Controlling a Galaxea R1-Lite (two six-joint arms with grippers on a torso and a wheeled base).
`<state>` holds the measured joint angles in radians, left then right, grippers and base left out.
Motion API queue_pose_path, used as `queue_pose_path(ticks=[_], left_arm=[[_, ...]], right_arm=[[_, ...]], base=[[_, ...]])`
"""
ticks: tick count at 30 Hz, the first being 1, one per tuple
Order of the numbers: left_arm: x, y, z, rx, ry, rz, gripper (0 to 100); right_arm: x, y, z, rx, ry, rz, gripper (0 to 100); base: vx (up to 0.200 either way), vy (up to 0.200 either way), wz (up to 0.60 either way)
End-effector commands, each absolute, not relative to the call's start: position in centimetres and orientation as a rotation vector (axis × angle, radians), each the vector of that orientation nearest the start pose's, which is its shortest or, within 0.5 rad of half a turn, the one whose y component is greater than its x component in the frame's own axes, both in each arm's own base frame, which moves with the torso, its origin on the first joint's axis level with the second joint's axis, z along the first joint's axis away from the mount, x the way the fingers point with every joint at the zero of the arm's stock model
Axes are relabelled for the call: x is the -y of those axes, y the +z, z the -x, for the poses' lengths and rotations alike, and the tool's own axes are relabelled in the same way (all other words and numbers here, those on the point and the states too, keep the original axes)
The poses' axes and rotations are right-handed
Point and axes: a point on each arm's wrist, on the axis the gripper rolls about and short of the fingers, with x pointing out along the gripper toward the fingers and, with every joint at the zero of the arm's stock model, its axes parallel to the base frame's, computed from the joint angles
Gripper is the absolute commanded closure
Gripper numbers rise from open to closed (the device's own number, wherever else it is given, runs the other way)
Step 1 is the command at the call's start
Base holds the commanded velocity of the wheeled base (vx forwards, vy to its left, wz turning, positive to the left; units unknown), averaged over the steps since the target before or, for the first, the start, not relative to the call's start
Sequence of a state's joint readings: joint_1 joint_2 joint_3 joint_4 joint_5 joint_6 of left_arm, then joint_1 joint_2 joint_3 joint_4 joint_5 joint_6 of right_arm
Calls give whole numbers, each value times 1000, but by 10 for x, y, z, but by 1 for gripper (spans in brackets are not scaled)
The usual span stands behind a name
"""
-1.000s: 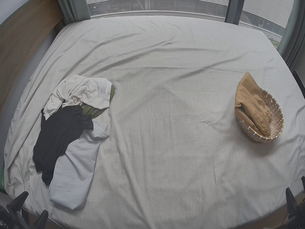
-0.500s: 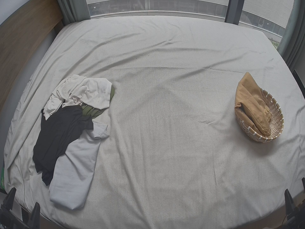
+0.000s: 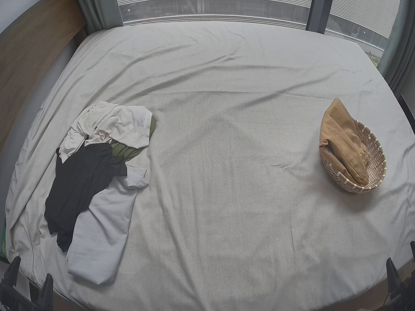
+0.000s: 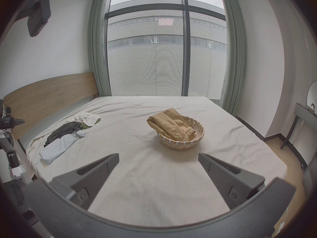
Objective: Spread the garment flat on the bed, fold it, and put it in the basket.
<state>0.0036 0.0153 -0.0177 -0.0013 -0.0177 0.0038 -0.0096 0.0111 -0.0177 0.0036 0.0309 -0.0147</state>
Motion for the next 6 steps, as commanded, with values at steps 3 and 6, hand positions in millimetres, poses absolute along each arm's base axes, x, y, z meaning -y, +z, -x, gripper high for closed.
queue_pose_path(ticks=[3, 6], left_arm=[[0, 76, 23, 2, -14, -5, 0], [0, 76, 23, 3, -14, -5, 0]], right_arm=[[-1, 76, 22, -11, 23, 14, 0], [-1, 76, 22, -12, 23, 14, 0]], base=[[0, 0, 0], [0, 0, 0]])
